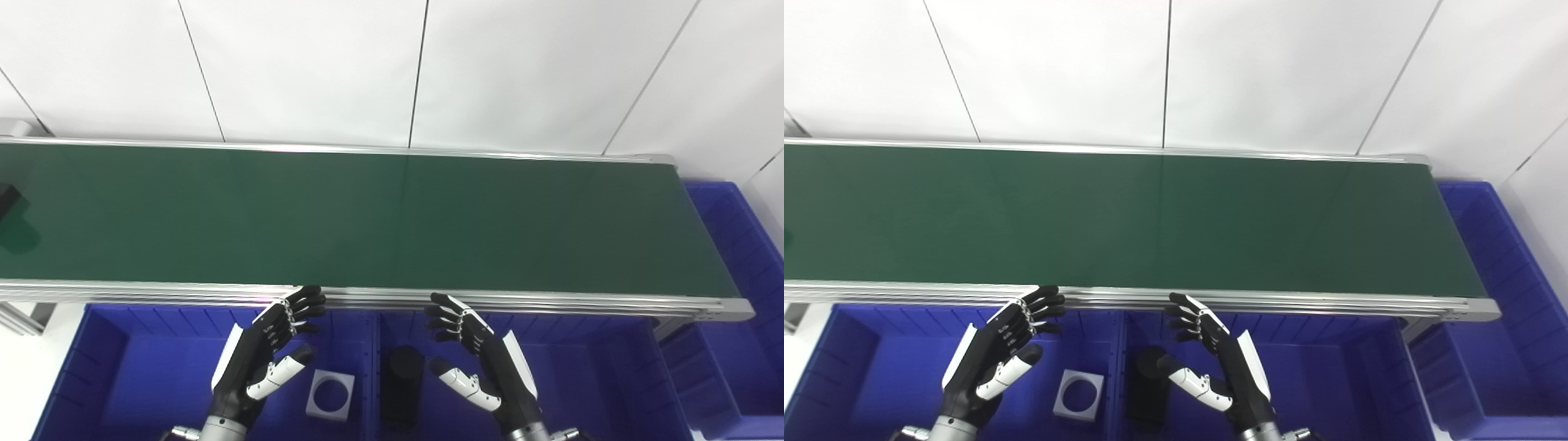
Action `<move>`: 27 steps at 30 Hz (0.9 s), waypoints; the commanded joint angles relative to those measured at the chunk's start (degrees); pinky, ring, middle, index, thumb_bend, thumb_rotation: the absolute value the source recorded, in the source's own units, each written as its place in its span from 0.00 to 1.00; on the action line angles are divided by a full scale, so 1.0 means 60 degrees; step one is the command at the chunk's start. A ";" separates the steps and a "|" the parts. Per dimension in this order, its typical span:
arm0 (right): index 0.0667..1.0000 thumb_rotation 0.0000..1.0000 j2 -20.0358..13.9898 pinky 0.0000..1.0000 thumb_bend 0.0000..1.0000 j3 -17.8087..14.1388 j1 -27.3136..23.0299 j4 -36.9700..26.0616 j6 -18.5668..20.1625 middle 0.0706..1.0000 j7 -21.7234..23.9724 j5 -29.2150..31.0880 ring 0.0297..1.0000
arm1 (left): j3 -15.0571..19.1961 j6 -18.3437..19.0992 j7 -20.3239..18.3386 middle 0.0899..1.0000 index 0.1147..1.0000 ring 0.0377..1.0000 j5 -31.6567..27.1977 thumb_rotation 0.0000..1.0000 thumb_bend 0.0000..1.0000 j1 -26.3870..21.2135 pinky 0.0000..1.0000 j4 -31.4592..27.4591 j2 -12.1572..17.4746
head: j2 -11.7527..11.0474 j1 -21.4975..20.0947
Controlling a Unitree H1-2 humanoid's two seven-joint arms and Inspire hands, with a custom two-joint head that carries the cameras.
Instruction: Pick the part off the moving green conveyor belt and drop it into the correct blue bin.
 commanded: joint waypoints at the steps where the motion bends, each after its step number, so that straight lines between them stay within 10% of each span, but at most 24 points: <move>1: 0.83 0.63 0.0081 0.67 0.63 -0.0026 -0.0089 -0.0173 -0.0241 0.77 0.0009 0.0061 0.73 | -0.0014 -0.0240 -0.0052 0.76 0.77 0.74 -0.0137 0.65 0.83 -0.0109 0.67 -0.0146 0.0002 | 0.0008 0.0004; 27: 0.83 0.63 0.0149 0.66 0.63 -0.0056 -0.0094 -0.0091 -0.0370 0.77 -0.0055 0.0050 0.73 | -0.0038 -0.0261 -0.0058 0.76 0.76 0.73 -0.0004 0.66 0.87 -0.0146 0.66 -0.0137 0.0081 | -0.0006 0.0018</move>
